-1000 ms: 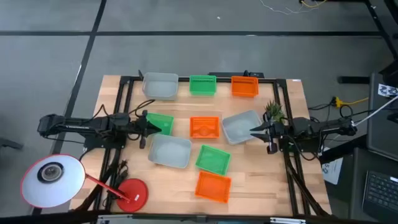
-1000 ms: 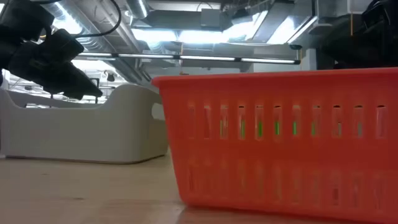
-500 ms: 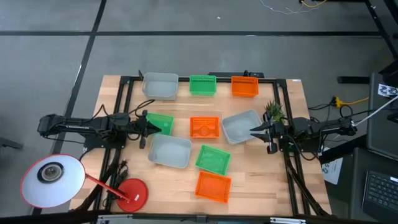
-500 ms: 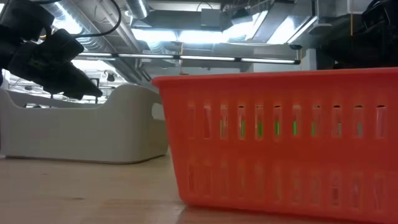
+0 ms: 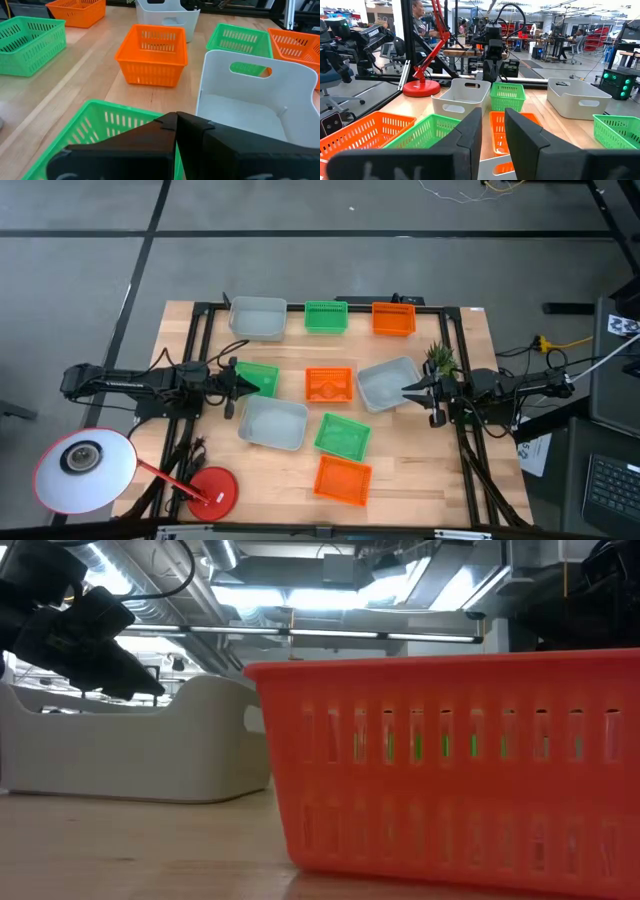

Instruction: Stack baskets by color

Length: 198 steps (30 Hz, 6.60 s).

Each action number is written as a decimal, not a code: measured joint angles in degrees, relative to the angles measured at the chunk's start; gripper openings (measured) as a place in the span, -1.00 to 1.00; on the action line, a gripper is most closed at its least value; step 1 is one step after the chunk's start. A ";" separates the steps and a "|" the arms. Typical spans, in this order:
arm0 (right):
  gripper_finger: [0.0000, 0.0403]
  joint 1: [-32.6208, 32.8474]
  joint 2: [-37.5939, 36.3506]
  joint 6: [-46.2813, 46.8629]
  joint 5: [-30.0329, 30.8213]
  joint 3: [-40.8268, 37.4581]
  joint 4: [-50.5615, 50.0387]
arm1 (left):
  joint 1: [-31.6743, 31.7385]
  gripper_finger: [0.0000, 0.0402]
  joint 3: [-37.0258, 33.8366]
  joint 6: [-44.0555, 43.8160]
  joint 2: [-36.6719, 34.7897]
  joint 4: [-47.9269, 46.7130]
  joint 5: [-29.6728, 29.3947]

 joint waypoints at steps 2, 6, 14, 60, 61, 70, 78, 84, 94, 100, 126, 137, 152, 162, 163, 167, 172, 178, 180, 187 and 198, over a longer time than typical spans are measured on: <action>-0.57 0.01 -0.01 0.01 0.00 0.00 -0.01 | -0.01 -1.00 -0.01 0.00 0.00 0.00 0.01; -0.57 0.00 -0.01 0.01 0.00 0.00 0.00 | -0.01 -1.00 -0.01 -0.01 -0.02 -0.01 0.02; -0.57 0.00 -0.01 0.01 0.00 -0.01 0.00 | 0.01 -1.00 -0.01 0.00 -0.02 0.00 0.01; -0.57 -0.01 10.52 -7.68 4.32 12.69 13.62 | 0.05 -1.00 0.40 21.51 0.05 32.53 6.78; -0.57 -0.01 12.43 -6.88 6.50 15.60 8.34 | 0.05 -1.00 0.40 21.85 0.03 32.77 4.41; -0.57 -1.56 34.91 3.54 18.22 43.91 -32.30 | 0.05 -1.00 0.49 21.05 0.05 32.13 -3.86; -0.57 -4.90 50.85 2.18 16.92 57.58 -49.12 | 0.05 -1.00 0.56 19.78 0.05 30.44 -4.29; -0.57 -4.88 56.46 -8.57 15.68 58.41 -49.04 | 0.05 -1.00 0.60 17.91 0.05 25.71 -4.29; -0.40 -4.88 63.38 -2.93 16.52 58.37 -49.16 | 0.05 -1.00 0.60 16.72 0.05 23.92 -4.29; -0.34 -4.88 66.41 -4.37 17.36 58.35 -48.50 | 0.05 -1.00 0.60 16.71 0.05 23.90 -4.29; -0.41 -23.50 99.03 -16.23 -18.07 74.84 -38.73 | 0.03 -1.00 0.64 11.84 0.05 14.28 -4.29; -0.41 -24.87 108.94 -17.91 -15.66 76.51 -38.13 | 0.03 -1.00 0.64 10.42 0.03 13.87 -4.29; -0.41 -24.74 107.58 -21.03 -14.60 76.69 -34.52 | 0.03 -1.00 0.64 10.42 0.03 12.64 -4.29; -0.41 -26.72 111.40 -21.11 -14.51 76.67 -34.34 | 0.03 -1.00 0.64 10.44 0.03 11.82 -4.29; -0.41 -26.70 111.51 -21.06 -14.60 76.67 -34.25 | 0.03 -1.00 0.64 10.44 0.03 11.75 -4.29; -0.41 -26.61 111.53 -20.85 -14.60 76.67 -33.72 | 0.03 -1.00 0.64 10.44 0.03 11.59 -4.29; -0.41 -26.61 111.54 -20.81 -14.60 76.36 -33.66 | 0.04 -1.00 0.64 10.44 0.03 11.55 -4.29; -0.41 -26.61 111.54 -20.49 -14.60 74.09 -32.53 | 0.03 -1.00 0.64 10.44 0.03 11.55 -4.29; -0.46 -26.61 111.56 -19.45 -14.58 73.69 -32.08 | 0.03 -1.00 0.64 10.44 0.03 11.55 -4.29; -0.96 -26.46 110.31 -19.75 -14.84 74.70 -32.21 | 0.03 -1.00 0.64 10.44 0.03 11.55 -4.31; -0.99 -28.78 95.44 -27.03 -4.73 88.95 -57.20 | 0.03 -1.00 0.64 10.39 0.03 11.24 -4.31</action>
